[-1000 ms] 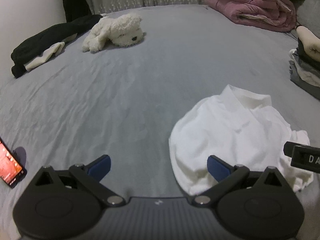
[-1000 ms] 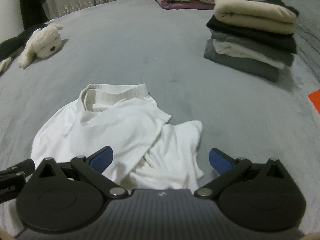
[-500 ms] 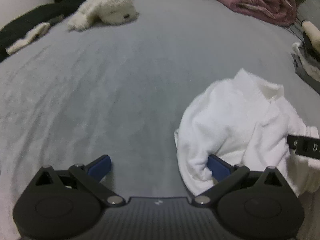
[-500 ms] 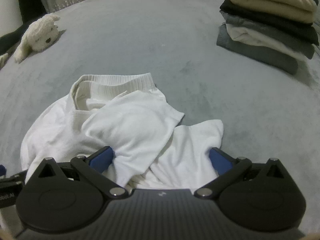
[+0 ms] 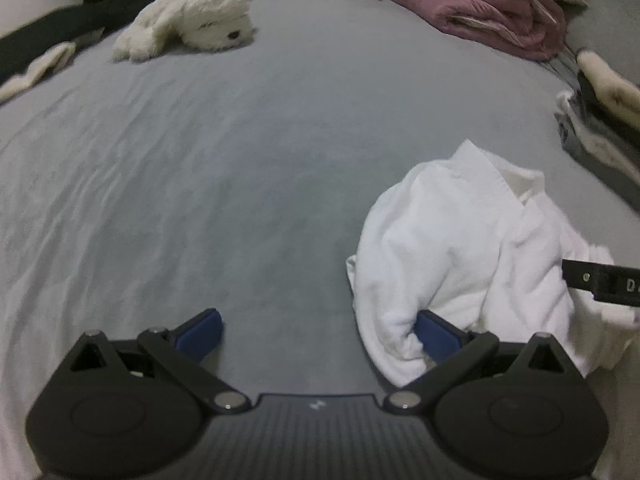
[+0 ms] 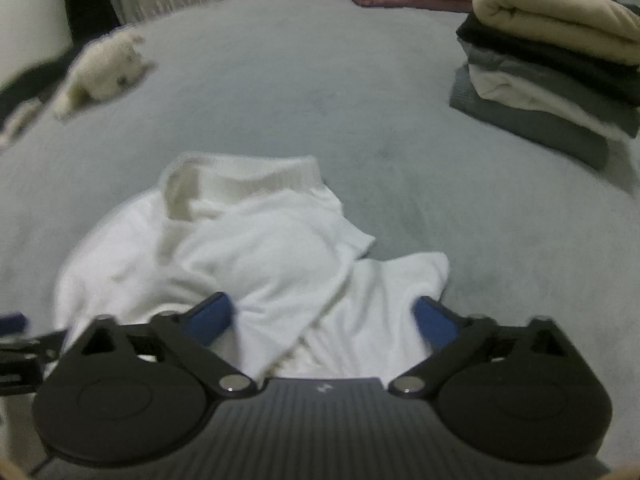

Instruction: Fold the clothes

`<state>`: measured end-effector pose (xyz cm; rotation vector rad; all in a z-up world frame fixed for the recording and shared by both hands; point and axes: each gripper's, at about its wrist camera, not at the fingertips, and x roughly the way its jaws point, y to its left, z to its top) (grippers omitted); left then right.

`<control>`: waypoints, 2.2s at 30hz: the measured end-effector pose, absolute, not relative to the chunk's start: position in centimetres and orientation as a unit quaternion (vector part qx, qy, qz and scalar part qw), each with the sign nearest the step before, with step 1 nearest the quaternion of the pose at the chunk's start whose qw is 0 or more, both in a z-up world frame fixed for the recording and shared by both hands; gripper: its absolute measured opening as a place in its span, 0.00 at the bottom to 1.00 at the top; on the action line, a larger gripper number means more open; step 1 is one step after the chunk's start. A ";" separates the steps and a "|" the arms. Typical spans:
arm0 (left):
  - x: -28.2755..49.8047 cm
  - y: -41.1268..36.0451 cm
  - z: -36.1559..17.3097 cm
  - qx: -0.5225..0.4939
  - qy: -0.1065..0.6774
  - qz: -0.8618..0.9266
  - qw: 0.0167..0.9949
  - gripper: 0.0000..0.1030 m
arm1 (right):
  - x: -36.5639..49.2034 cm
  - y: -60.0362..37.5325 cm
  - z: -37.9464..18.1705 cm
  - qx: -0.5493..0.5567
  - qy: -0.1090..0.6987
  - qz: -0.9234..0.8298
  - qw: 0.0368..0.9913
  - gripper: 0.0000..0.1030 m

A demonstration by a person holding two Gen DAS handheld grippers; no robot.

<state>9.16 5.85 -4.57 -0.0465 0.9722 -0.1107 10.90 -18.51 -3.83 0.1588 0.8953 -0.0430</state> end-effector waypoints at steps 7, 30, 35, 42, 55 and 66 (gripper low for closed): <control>8.6 6.7 -3.5 -0.046 0.453 -0.047 0.889 0.96 | 9.6 -17.3 -2.5 0.098 0.399 0.042 0.911 0.67; 11.0 2.8 -3.6 -0.100 0.394 -0.086 0.910 0.86 | 8.2 -17.2 -2.7 0.131 0.413 0.088 0.897 0.06; 11.3 1.9 -3.3 -0.122 0.380 -0.104 0.911 0.86 | 6.6 -19.3 -2.2 0.141 0.415 0.082 0.895 0.04; 10.4 -0.8 -2.4 -0.120 0.363 -0.153 0.911 0.86 | 4.6 -22.8 -2.1 0.145 0.413 0.043 0.898 0.04; 9.0 -2.3 -2.3 -0.050 0.331 -0.137 0.932 0.02 | 3.3 -26.5 -2.7 0.137 0.411 -0.008 0.901 0.03; 6.9 2.9 0.0 -0.122 0.305 -0.107 0.938 0.01 | 3.6 -28.2 -2.0 0.124 0.399 -0.049 0.907 0.03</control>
